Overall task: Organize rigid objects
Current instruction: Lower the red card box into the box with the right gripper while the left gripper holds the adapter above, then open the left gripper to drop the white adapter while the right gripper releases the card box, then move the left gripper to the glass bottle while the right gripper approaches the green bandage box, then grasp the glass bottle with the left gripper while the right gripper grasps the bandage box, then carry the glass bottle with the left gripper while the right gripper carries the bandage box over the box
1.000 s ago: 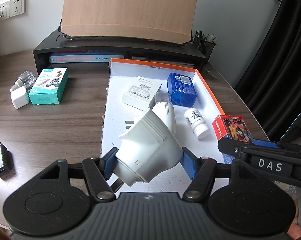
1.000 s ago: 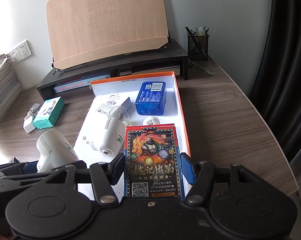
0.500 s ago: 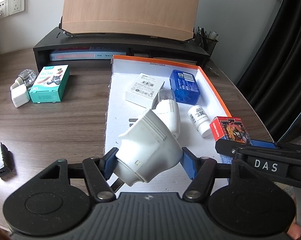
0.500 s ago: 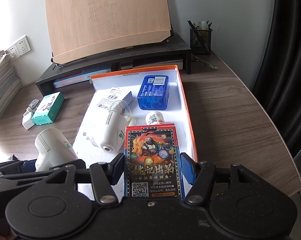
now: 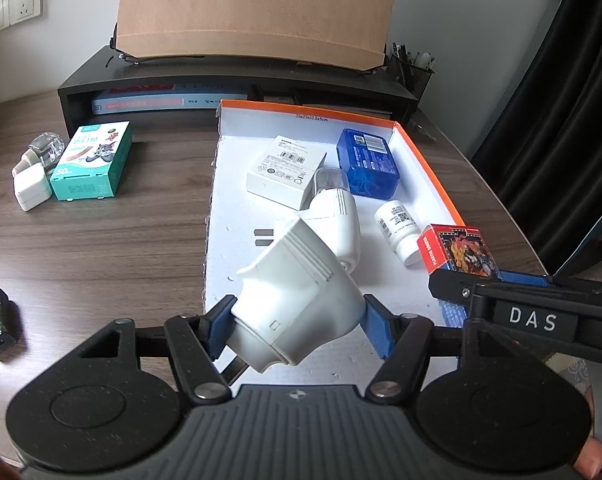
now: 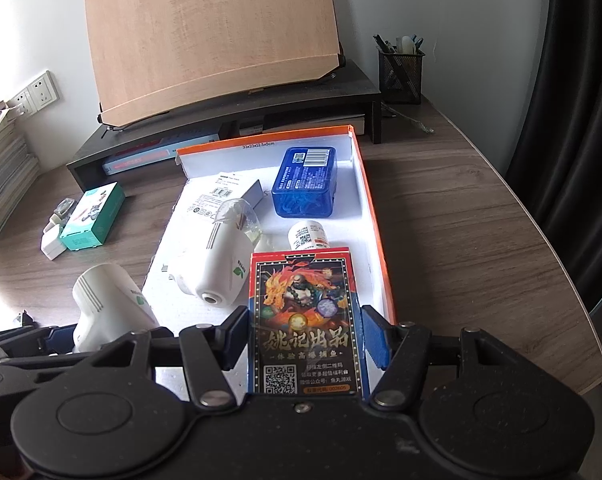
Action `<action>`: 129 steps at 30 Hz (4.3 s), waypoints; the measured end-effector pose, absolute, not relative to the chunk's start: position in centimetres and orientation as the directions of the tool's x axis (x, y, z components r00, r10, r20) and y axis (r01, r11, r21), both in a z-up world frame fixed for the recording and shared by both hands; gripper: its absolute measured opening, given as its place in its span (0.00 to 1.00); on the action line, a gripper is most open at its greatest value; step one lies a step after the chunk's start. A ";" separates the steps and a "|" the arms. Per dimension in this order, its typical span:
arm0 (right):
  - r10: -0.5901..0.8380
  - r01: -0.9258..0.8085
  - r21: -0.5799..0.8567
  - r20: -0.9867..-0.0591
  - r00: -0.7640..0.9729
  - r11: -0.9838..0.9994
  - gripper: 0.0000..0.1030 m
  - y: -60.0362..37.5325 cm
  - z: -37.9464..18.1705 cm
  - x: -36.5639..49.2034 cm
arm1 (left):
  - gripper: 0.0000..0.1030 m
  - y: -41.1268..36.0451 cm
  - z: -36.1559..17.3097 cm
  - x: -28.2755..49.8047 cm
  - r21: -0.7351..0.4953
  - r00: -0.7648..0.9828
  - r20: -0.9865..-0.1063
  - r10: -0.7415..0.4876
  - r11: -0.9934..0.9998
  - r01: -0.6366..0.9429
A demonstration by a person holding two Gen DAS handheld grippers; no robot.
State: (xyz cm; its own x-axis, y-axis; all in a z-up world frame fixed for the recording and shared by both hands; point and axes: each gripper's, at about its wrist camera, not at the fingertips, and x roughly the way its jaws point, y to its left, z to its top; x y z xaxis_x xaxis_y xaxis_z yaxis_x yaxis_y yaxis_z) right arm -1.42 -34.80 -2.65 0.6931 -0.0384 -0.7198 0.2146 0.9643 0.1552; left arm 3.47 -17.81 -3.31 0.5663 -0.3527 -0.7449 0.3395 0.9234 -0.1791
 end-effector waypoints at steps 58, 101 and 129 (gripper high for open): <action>0.134 -0.011 0.197 -0.623 0.771 0.980 0.81 -28.0 0.7 0.9 | 0.84 -9.2 -0.4 3.0 -0.181 0.675 -0.713 -0.191 0.980 0.087; 0.051 0.102 0.167 -0.723 0.689 0.981 0.81 -15.5 -1.6 16.3 | 0.81 3.2 -5.9 26.9 -0.112 0.608 -0.768 -0.201 0.977 0.181; 0.023 0.100 0.103 -0.804 0.594 0.990 0.82 -9.1 -5.0 26.9 | 0.48 8.1 -4.9 25.6 -0.201 0.657 -0.705 -0.268 0.963 0.178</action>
State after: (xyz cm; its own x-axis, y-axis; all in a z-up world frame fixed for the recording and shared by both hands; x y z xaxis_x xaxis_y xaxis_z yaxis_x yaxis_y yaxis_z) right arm 26.93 -9.08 -4.98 0.5937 0.0235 -0.8043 0.0998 0.9897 0.1025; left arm 25.60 8.06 -4.94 0.6570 -0.2683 -0.7046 0.1780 0.9633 -0.2008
